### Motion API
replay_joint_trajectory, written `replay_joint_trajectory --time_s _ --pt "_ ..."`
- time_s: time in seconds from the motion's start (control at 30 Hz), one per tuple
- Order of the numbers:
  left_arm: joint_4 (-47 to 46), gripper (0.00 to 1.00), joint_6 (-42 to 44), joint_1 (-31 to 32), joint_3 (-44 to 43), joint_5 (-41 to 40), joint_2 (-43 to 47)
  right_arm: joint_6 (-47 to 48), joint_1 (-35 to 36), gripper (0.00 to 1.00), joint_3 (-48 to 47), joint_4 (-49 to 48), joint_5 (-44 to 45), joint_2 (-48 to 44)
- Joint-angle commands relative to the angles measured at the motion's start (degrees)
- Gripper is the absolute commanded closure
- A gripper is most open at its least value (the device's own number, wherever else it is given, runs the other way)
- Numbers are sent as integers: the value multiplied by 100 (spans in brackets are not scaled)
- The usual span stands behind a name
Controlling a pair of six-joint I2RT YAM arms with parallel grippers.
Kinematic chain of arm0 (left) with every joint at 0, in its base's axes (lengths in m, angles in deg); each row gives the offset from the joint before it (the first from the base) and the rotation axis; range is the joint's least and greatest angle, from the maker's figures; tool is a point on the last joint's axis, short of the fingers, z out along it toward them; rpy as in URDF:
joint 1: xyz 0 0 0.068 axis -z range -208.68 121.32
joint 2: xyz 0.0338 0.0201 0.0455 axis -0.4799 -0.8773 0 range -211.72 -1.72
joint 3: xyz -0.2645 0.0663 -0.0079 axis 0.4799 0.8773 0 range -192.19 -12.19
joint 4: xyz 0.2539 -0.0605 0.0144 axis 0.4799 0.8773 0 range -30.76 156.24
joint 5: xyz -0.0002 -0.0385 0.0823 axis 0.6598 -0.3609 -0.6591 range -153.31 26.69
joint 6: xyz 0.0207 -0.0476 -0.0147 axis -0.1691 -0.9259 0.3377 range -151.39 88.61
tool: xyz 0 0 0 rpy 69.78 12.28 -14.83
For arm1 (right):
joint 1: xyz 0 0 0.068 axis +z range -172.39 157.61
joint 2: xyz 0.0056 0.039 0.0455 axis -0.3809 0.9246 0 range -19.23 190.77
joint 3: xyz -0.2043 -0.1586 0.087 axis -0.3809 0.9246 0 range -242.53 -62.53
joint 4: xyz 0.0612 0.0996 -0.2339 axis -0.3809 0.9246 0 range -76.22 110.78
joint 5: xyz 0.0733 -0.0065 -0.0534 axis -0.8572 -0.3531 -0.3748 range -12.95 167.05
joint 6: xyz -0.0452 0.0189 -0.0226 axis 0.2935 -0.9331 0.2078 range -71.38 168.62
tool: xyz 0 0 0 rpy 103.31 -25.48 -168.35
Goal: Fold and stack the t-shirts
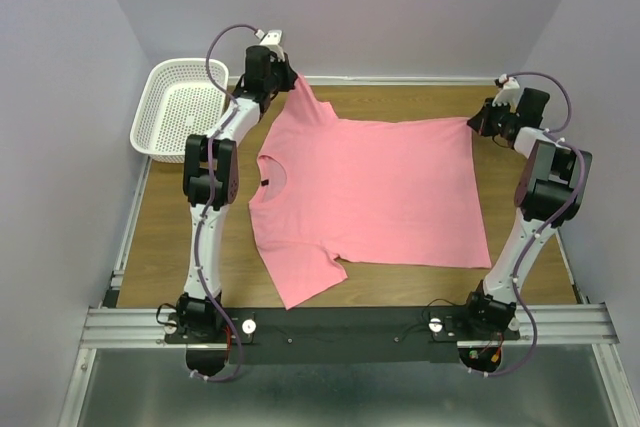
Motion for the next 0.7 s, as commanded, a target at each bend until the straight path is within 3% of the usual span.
replay_joint_trajectory --time_s 0.0,0.43,0.67 --pt "-366 100 18 25 503 123 313 -49 40 99 27 -109 131 -63" --pt "-1440 100 387 -2 2541 720 1877 21 40 99 387 -109 184 -424" --pt "-1502 100 536 -28 3140 879 2405 13 40 100 563 -109 175 -626"
